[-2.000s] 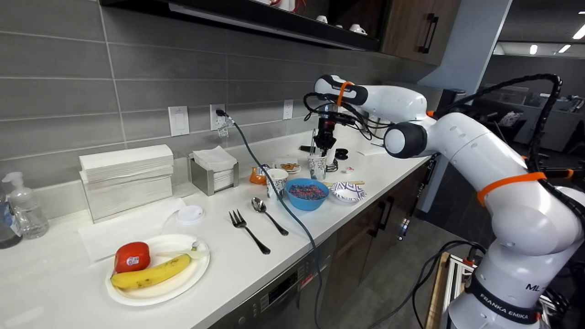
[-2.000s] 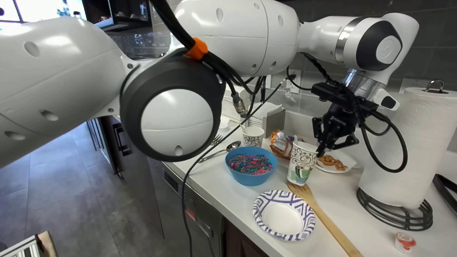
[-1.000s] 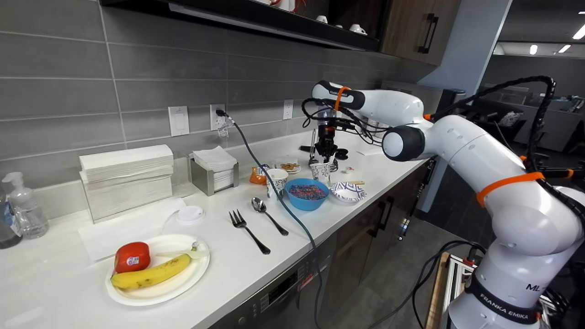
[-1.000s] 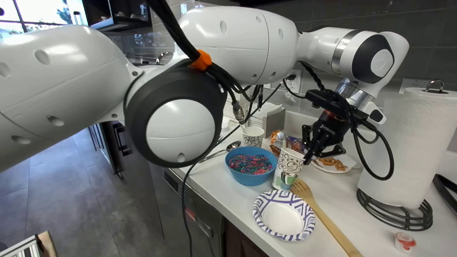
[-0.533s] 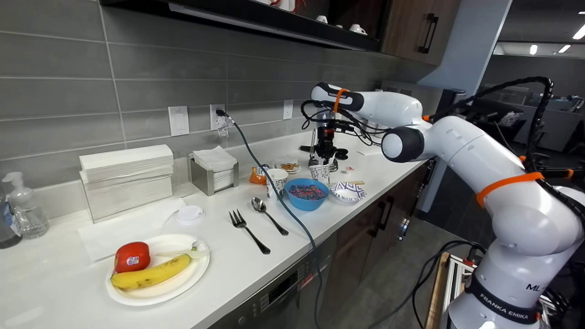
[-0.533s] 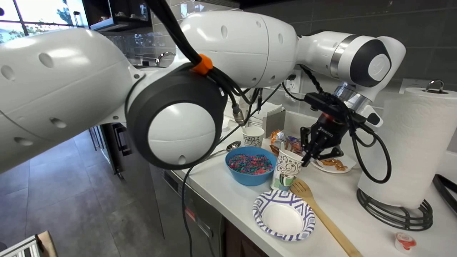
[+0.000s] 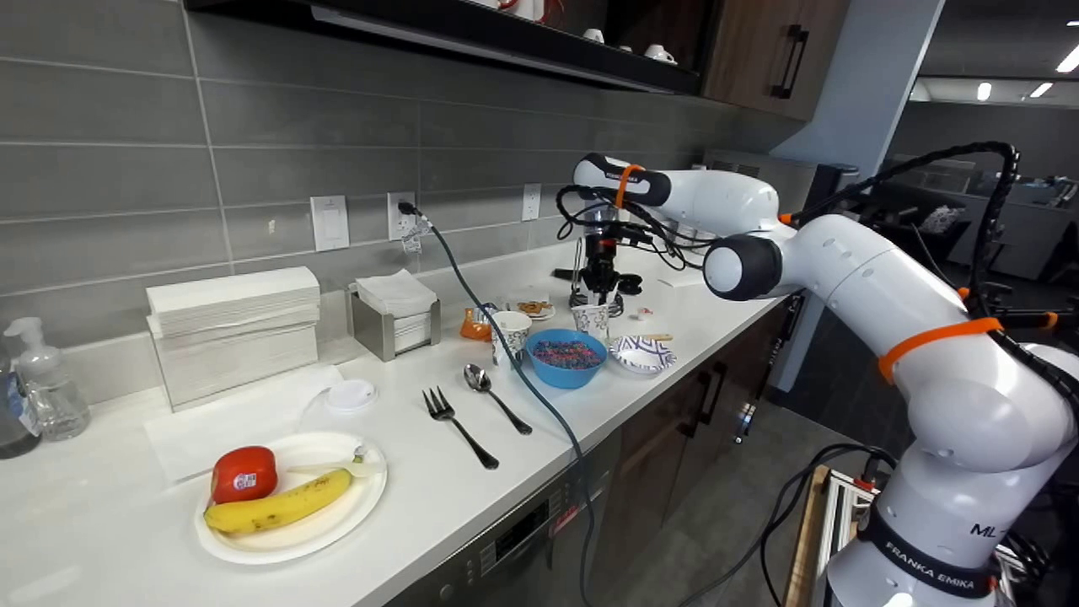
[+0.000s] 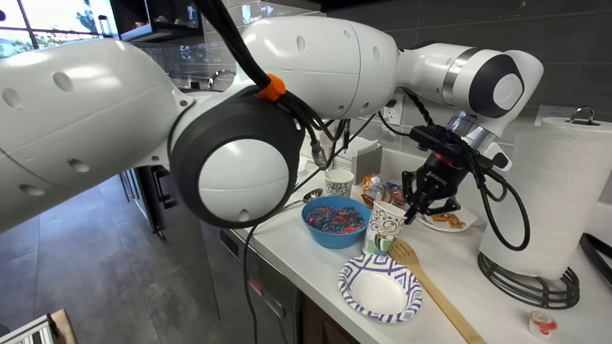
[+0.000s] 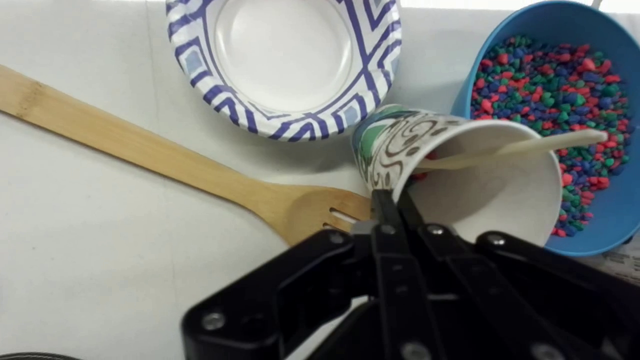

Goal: Scoop up the cereal and put it into the coffee cup then move the cup closer to the edge of the table

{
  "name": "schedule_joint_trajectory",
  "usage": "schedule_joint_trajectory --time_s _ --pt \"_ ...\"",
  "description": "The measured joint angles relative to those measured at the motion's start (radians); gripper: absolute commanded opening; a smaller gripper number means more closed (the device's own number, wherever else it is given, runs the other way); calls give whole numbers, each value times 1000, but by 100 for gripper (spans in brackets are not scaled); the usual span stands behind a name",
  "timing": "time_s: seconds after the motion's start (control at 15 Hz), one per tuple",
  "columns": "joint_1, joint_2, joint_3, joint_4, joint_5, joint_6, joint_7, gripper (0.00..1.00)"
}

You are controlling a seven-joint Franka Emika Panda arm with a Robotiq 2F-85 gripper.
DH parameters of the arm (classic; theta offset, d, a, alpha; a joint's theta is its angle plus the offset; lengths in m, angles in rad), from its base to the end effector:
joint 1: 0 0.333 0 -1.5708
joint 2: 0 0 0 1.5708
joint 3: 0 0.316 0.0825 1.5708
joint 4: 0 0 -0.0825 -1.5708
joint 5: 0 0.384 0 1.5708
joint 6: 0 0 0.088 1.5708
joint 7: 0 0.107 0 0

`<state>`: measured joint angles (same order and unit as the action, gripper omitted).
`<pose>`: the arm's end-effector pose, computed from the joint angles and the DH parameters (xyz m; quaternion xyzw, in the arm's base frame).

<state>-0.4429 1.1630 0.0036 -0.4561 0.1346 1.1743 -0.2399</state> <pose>0.6801 -0.3016 0.3133 -0.9693 0.0860 0.1847 0.1375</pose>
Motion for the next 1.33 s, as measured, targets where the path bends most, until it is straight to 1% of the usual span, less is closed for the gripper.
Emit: schedule_joint_trajectory --time_s 0.07,0.27,0.47,0.53,0.6,0.67,0.73,0.87,0.93,1.0,1.2,1.33 --pt "0 0 0 0 0 0 -10 33" --pt "0 1 0 0 0 0 -37 57" --pt "0 1 0 0 -1 0 -58 61" --pt "0 1 0 0 -1 0 -63 61" --pt "0 1 0 0 -2 0 -68 58" --pt "0 1 0 0 -2 0 -73 61" --pt "0 1 0 0 -3 0 -79 67" --pt "1 1 0 1 -7 0 -93 89" --pt "1 1 0 2 -9 0 -104 95" --pt "2 0 0 3 -10 0 -118 100" --pt "0 -15 3 4 -10 -1 -156 100" --pt "-4 -34 5 4 -9 -27 -158 100"
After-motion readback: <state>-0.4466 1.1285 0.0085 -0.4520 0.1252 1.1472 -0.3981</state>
